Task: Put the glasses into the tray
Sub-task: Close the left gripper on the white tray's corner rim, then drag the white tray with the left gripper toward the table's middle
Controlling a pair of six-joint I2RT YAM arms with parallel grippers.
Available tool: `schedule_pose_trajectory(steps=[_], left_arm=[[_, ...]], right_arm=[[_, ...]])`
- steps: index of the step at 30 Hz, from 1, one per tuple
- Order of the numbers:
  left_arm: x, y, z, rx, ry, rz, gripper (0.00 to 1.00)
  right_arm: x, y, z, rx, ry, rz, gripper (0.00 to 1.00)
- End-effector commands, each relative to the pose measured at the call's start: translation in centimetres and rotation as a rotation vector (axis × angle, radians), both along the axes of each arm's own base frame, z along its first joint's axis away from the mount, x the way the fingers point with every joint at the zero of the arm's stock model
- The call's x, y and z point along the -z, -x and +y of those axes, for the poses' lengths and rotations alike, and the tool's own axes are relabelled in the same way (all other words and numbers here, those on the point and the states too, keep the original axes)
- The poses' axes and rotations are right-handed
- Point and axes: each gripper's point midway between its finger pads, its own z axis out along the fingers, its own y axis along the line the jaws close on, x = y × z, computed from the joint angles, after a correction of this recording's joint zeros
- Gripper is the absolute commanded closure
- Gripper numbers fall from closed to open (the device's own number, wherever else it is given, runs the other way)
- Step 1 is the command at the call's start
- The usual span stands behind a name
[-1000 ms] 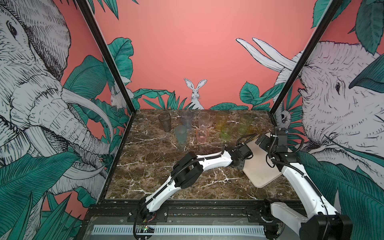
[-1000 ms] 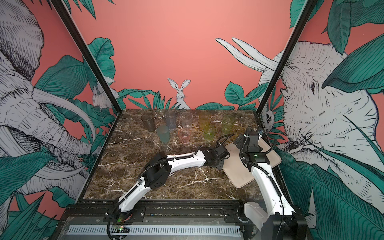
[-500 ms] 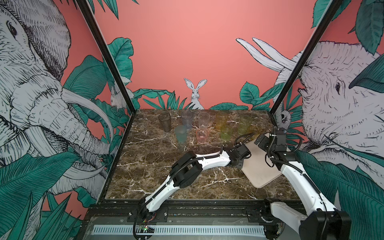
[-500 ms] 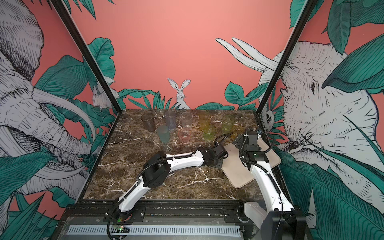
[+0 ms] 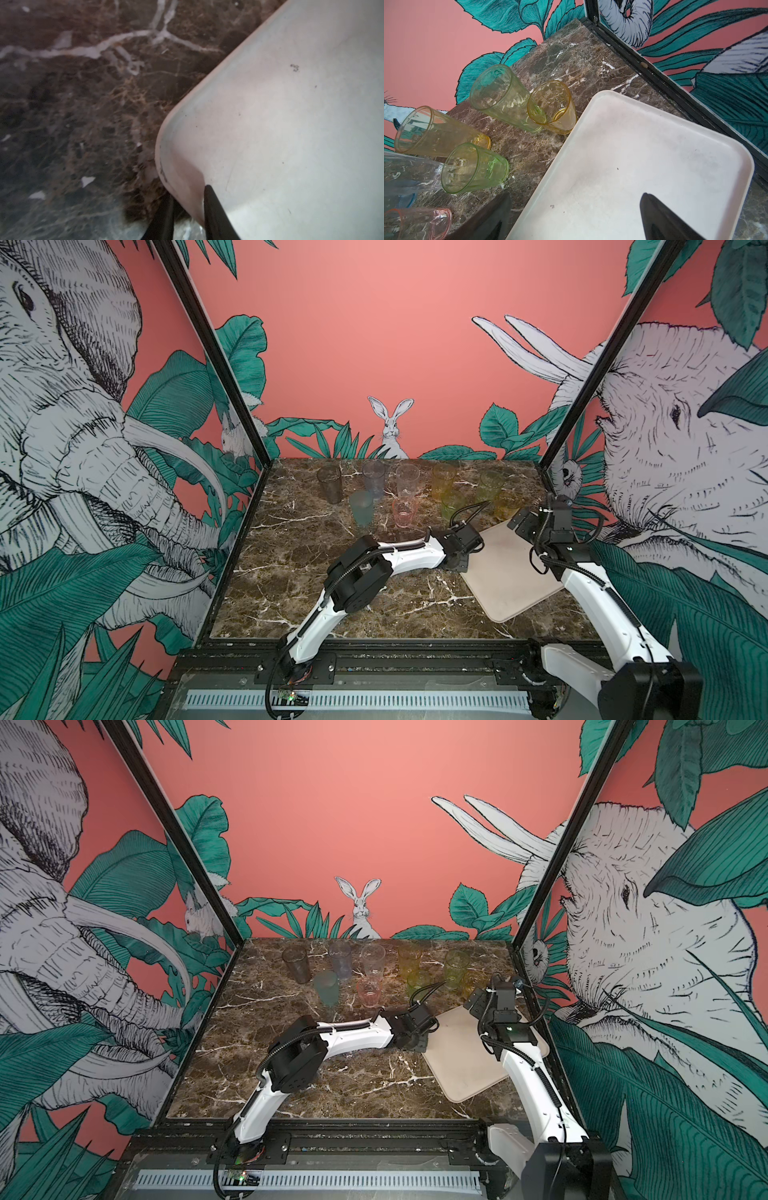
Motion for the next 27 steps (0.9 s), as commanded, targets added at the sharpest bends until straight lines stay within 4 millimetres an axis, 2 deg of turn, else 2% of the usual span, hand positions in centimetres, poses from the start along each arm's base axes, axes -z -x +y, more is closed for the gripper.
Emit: schedule_pose_trajectory(steps=[1,12,23,25,27], left_arm=[[0.1,0.0,3.8,-0.053,-0.072,0.02,0.76],[-0.2,-0.7,9.0,-0.078,-0.111,0.019,0.84],[0.0,-1.6,14.7,-0.104,-0.155,0.036,0.86],[-0.3,-1.8,15.5,-0.115,-0.163,0.041,0.86],[-1.1,-1.6,15.9,-0.108,-0.185,0.041,0.77]], right_arm=[[-0.4,-0.3,0.1,-0.006,-0.001,-0.026,0.01],[-0.4,-0.4,0.2,-0.015,-0.005,-0.028,0.01],[-0.3,-0.5,0.4,-0.023,-0.008,-0.024,0.01],[-0.3,-0.5,0.3,-0.021,-0.007,-0.024,0.01],[-0.2,-0.5,0.3,-0.016,-0.007,-0.025,0.01]])
